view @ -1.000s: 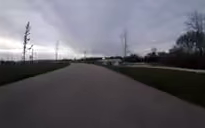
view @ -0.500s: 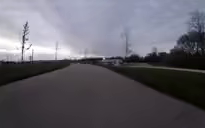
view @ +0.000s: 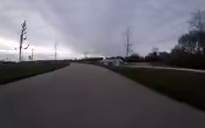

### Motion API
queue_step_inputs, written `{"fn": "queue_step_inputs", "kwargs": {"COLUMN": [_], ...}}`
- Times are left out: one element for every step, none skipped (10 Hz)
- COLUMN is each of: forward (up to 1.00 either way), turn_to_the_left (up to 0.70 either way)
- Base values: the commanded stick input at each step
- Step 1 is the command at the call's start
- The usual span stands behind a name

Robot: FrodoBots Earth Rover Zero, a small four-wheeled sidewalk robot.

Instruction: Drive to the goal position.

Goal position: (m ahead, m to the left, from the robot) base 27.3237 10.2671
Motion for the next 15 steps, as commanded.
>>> {"fn": "queue_step_inputs", "kwargs": {"forward": [1.00,1.00,1.00,1.00,1.00,1.00,1.00,1.00,1.00,1.00,1.00,1.00,1.00,1.00,1.00], "turn_to_the_left": [0.02,0.00,0.00,0.00,0.00,0.00,0.00,0.00,0.00,0.00,0.00,0.00,0.00,0.00,0.00]}}
